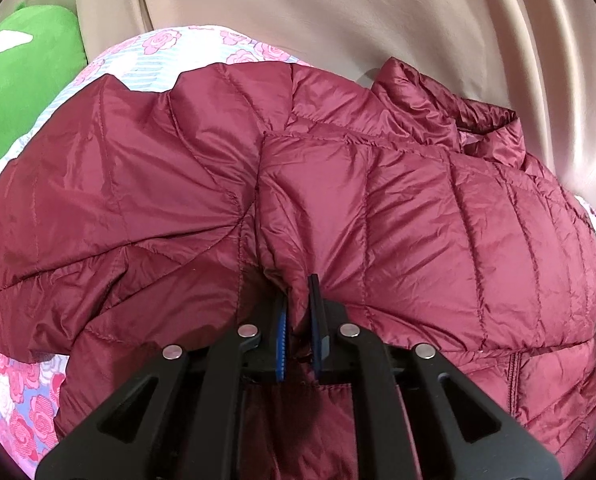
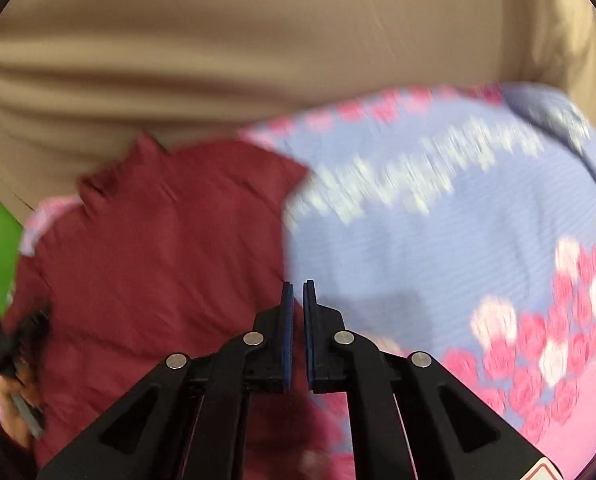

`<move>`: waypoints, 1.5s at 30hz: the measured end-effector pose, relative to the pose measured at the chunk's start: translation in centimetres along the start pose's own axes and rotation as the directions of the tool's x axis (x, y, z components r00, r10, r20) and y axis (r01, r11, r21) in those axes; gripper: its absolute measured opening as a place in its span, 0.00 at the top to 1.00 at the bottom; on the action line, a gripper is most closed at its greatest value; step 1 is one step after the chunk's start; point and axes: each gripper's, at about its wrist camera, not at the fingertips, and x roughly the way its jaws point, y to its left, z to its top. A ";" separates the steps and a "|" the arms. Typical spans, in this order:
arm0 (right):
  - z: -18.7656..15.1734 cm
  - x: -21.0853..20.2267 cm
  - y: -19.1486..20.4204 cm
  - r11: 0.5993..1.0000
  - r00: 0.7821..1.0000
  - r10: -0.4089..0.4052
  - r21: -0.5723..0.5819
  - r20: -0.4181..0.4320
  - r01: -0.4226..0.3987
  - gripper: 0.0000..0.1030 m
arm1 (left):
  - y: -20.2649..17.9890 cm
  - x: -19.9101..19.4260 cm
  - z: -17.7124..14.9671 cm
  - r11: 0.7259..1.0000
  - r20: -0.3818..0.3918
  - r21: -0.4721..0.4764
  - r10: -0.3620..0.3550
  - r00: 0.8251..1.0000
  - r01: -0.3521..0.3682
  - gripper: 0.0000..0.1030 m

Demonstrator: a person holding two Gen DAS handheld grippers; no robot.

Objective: Fold large clothes

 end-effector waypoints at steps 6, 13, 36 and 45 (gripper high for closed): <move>2.4 5.8 5.0 0.998 0.999 0.008 -0.070 -0.045 -0.011 0.97 | -0.3 0.1 0.0 1.000 0.002 0.007 0.007 1.000 -0.007 0.91; 1.6 7.5 3.0 0.998 0.998 -0.055 0.017 -0.005 0.055 1.00 | -0.2 0.4 0.1 1.000 0.003 -0.003 -0.016 1.000 0.016 0.88; -12.1 -2.4 8.2 0.963 0.993 0.006 -0.267 -0.119 -0.038 0.86 | 27.2 -14.9 -5.3 0.831 0.069 -0.538 0.216 0.974 -0.146 0.19; -13.6 -1.8 6.8 0.975 0.994 0.019 -0.217 -0.104 -0.042 0.76 | 41.1 -14.0 -8.6 0.534 0.057 -0.844 0.196 0.979 -0.058 0.32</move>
